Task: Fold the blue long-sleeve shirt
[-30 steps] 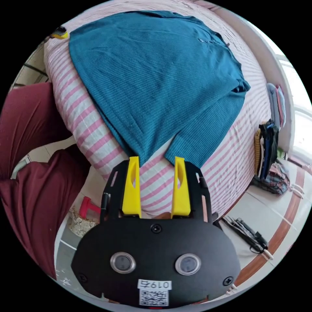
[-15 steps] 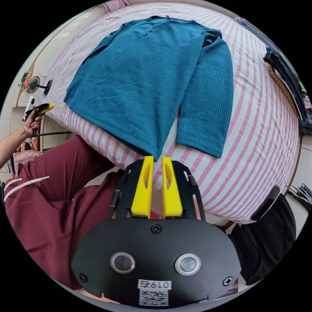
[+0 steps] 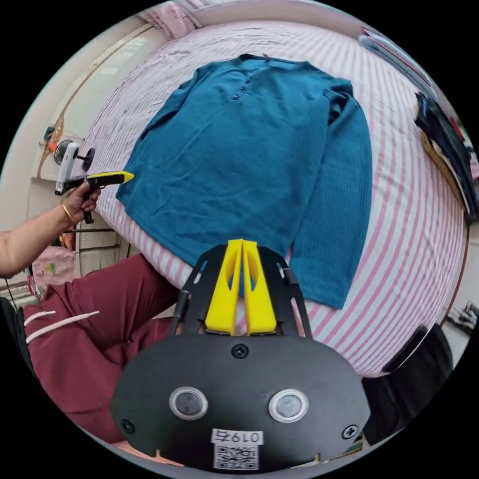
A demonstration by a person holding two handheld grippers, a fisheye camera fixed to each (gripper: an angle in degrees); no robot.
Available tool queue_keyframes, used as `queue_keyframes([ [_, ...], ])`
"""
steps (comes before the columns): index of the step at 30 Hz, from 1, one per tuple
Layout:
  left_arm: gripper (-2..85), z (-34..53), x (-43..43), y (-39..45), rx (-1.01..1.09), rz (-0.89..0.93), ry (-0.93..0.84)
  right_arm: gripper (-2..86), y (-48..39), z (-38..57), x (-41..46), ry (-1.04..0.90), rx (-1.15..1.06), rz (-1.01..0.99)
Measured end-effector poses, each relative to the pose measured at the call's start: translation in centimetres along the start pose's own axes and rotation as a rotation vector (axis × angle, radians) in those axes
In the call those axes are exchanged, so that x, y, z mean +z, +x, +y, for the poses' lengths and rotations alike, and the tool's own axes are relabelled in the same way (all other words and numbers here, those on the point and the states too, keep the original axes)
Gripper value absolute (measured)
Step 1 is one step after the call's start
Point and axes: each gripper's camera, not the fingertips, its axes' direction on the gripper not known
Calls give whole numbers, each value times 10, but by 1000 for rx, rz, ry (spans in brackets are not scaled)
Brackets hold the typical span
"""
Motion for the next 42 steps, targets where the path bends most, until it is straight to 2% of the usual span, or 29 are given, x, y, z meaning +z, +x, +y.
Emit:
queue_keyframes([
  [3, 6, -21, 12, 32, 57, -63, -20, -7, -15, -53, 13, -24, -131, 95],
  [9, 4, -57, 14, 88, 134, -157, 23, -7, -27, -115, 15, 39, -217, 224],
  [14, 5, -99, 12, 131, 206, -189, 59, -8, -21, -151, 13, 41, -202, 294],
  [16, 6, -121, 17, 153, 248, -271, 30, -9, -14, -162, 12, 36, -188, 313],
  [23, 6, -161, 37, 189, 286, -318, -63, -9, 19, -209, 5, -42, -194, 233],
  [28, 8, -190, 40, 206, 357, -260, -140, -7, 38, -227, -7, -8, -298, 220],
  [31, 8, -205, 38, 210, 406, -189, -171, -8, 58, -252, -18, -67, -356, 158],
  [34, 6, -223, 36, 207, 398, -81, -214, -8, 91, -283, -30, -153, -327, 2],
  [37, 5, -233, 33, 212, 375, -52, -231, -6, 130, -310, -50, -229, -334, -239],
  [38, 5, -234, 33, 215, 378, -61, -232, -4, 143, -322, -68, -217, -350, -310],
  [40, 5, -237, 31, 229, 383, -113, -226, 5, 162, -344, -104, -134, -386, -268],
  [42, 5, -238, 30, 237, 381, -147, -211, 85, 193, -391, -154, 9, -381, -208],
])
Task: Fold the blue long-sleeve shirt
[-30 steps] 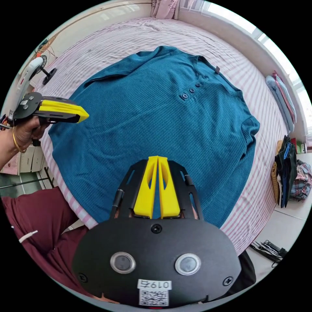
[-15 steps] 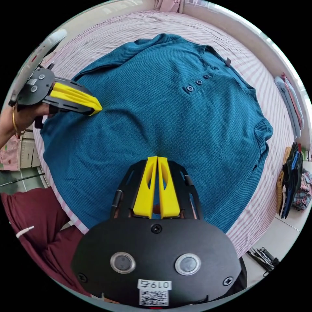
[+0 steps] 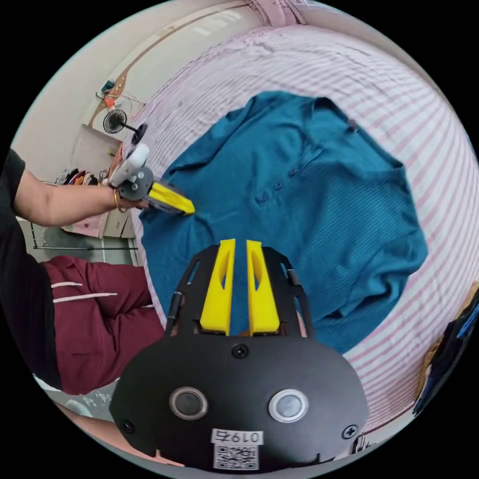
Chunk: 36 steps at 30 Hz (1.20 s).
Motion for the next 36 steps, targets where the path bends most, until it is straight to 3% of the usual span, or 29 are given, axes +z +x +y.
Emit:
queue_keyframes([
  [4, 5, -6, -12, 17, 3, -76, 18, 101, 60, -68, -49, 37, -72, 3],
  [9, 5, -10, -54, 39, 65, -93, 141, 99, 120, -149, -48, -261, -230, -9],
  [15, 7, -49, -92, 37, 32, -176, 336, 97, 162, -193, -35, -492, -261, -95],
  [19, 7, -89, -94, 25, 3, -243, 388, 112, 187, -209, -37, -541, -208, -123],
  [23, 6, -114, -89, 18, 4, -193, 391, 128, 208, -225, -40, -613, -185, -147],
  [26, 6, -129, -87, 21, 42, -184, 401, 122, 227, -239, -58, -526, -128, -174],
  [32, 6, -152, -85, 37, 147, -77, 461, 114, 246, -243, -53, -719, -121, -311],
  [36, 5, -163, -72, 49, 204, -84, 402, 110, 258, -244, -61, -673, -78, -436],
])
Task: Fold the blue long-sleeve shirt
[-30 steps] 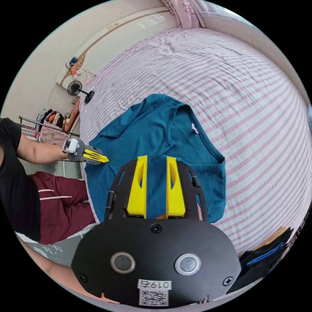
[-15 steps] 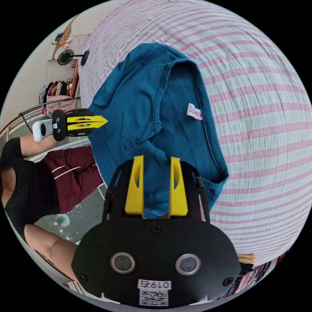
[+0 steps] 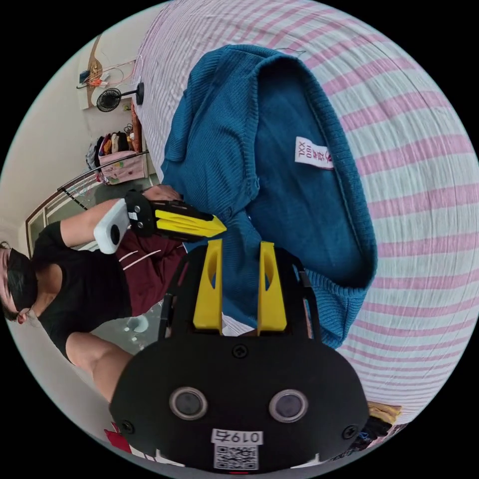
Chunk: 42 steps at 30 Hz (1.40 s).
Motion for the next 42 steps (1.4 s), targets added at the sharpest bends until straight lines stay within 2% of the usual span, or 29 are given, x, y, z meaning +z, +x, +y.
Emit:
queue_keyframes([
  [5, 4, 0, 8, 2, -10, -4, -19, 100, 13, 23, -16, 168, 29, -71],
  [10, 4, -10, 11, 4, 10, -23, -43, 17, 24, 44, -20, 285, 96, -82],
  [14, 4, -13, 10, 2, 5, -17, -41, -7, 12, 57, -14, 280, 37, -49],
  [18, 4, -18, 10, 4, 22, -32, -46, -9, -12, 86, -16, 407, -111, 3],
  [23, 4, -22, 9, 4, 7, -43, -47, -8, -32, 117, -3, 502, -192, 110],
  [27, 5, -26, 8, 3, -7, -43, -53, 11, -42, 126, 15, 505, -149, 266],
  [30, 5, -28, 7, 1, -25, -31, -57, 43, -54, 130, 24, 518, -153, 289],
  [32, 5, -29, 7, 1, -25, -30, -60, 44, -60, 128, 31, 470, -150, 286],
  [35, 4, -30, 6, 1, -21, -35, -63, 1, -79, 132, 43, 417, -192, 388],
  [38, 5, -30, 5, 1, -22, -38, -61, 1, -98, 143, 50, 440, -253, 455],
  [42, 5, -30, 4, 2, -13, -45, -62, 68, -119, 151, 67, 418, -250, 623],
])
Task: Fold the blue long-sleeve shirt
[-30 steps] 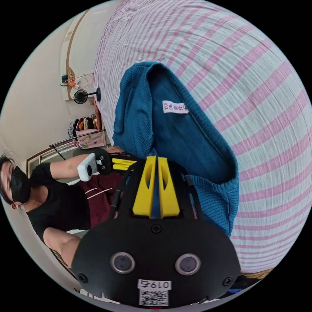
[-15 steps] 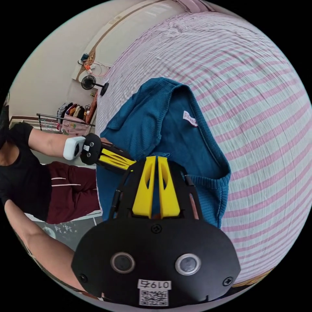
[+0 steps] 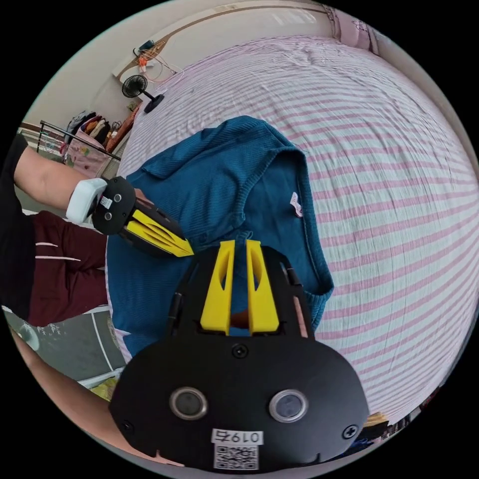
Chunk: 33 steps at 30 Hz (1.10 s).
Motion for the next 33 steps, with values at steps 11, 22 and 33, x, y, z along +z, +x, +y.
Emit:
queue_keyframes([
  [11, 6, 3, -19, -8, -46, 10, 50, 56, -23, 57, -43, 326, 344, 158],
  [22, 8, -13, -21, -36, -154, -26, 95, 100, -76, 135, -15, 17, 553, 462],
  [33, 7, 0, -12, -48, -239, 8, 34, 48, -54, 197, -25, 252, 829, 139],
])
